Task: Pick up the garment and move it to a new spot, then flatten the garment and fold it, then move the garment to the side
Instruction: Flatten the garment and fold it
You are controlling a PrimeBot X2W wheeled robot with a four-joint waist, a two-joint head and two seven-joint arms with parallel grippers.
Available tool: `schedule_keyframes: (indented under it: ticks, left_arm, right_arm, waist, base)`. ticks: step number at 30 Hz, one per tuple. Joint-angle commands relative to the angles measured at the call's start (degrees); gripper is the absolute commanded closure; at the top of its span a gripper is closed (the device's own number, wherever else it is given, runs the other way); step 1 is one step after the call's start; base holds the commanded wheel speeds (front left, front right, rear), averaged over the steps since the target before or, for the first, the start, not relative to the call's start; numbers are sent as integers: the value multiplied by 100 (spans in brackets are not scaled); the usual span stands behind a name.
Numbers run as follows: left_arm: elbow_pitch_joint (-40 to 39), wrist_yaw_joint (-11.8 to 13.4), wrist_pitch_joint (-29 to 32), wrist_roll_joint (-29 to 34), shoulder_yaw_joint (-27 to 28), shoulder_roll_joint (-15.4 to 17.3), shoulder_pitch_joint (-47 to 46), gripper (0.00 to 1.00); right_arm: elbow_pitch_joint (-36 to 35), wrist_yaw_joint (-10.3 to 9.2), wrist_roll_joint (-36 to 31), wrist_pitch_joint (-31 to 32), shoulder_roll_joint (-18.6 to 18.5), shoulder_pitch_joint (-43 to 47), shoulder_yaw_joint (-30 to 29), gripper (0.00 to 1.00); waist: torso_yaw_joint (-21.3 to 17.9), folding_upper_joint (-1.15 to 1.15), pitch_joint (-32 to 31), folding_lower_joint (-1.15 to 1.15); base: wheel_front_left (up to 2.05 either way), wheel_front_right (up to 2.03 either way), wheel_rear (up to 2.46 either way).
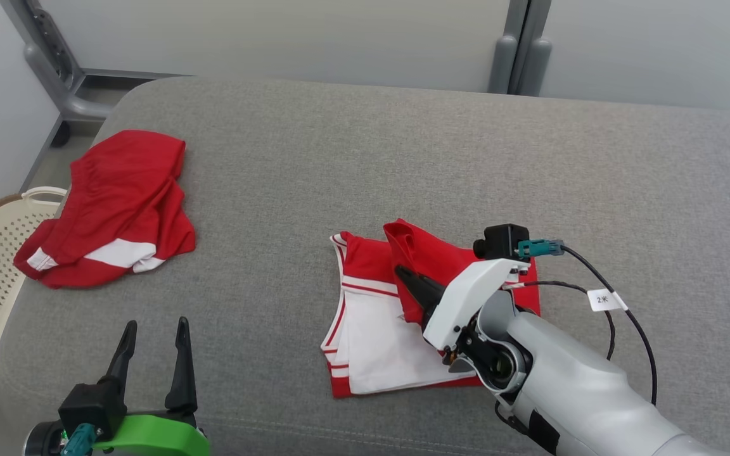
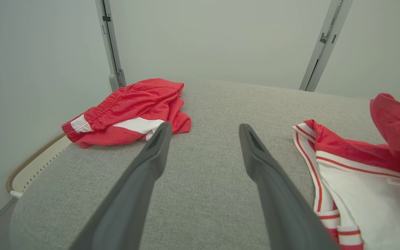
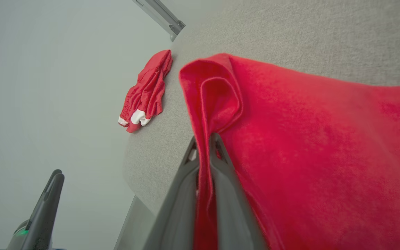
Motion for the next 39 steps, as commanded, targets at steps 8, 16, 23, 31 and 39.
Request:
schedule_keyframes:
  ticks: [8,16,23,31,39]
  left_arm:
    - [133,-12,-9,-61,-100,-7,-175,0]
    - [117,-12,-9,-35,-20,-11,-125,0]
    - [76,-12,-9,-20,5,-13,-90,0]
    - [-37,-12,-9,16,60,-13,12,0]
    - [-155,-12,-9,49,142,-15,79,0]
  right_arm:
    - [840,1,34,-303,202,-317,246,100]
    - [722,1,214,-511,229,-392,468,0]
    - [95,1,130,-972,-146,-348,632,0]
    - [-132,1,-549,-1499,-891,-212,828,0]
    - [56,1,-876,-1544,-1332,3,480,0]
  waist:
    - [300,0,122,0]
    - [262,0,108,0]
    - [148,0,68,0]
    - [26,0,40,0]
    - [-103,0,35,0]
  base:
    - [0,0,0]
    - [0,0,0]
    - [0,0,0]
    - [0,0,0]
    - [0,0,0]
